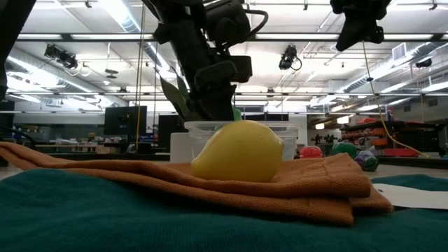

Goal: Pick and placing Produce into tupperware
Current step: Put the pear into the transparent bin

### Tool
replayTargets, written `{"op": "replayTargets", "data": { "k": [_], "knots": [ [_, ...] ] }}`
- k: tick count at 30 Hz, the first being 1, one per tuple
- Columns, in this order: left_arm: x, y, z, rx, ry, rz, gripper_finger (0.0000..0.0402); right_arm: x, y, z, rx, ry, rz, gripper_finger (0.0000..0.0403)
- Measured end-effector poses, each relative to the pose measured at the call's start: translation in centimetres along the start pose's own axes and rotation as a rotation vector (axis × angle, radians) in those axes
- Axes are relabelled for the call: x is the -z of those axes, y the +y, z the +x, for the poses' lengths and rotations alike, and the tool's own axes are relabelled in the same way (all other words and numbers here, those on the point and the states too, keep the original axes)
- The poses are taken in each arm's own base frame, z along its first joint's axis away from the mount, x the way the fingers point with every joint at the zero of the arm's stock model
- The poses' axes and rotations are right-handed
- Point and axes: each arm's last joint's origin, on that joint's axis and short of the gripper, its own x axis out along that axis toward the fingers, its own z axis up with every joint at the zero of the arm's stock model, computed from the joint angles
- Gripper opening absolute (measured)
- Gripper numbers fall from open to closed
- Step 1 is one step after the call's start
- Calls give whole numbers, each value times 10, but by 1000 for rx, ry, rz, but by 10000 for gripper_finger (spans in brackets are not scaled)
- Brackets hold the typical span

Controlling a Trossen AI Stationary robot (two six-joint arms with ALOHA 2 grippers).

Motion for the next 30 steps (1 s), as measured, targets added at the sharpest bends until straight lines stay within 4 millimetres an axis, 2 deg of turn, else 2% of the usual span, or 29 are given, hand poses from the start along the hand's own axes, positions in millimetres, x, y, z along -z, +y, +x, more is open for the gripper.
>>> {"op": "replayTargets", "data": {
  "k": [8, 18, 30],
  "knots": [
    [-1, 5, 0, -4, 0, 11, 253, 0, 0, 0, 0, 0, 0, 0],
    [10, 3, 28, 19, 82, -8, 250, 0, 0, 0, 3, -2, 9, 0],
    [9, 3, 28, 18, 71, -34, 280, 0, 0, 0, 3, -1, 13, 0]
  ]
}}
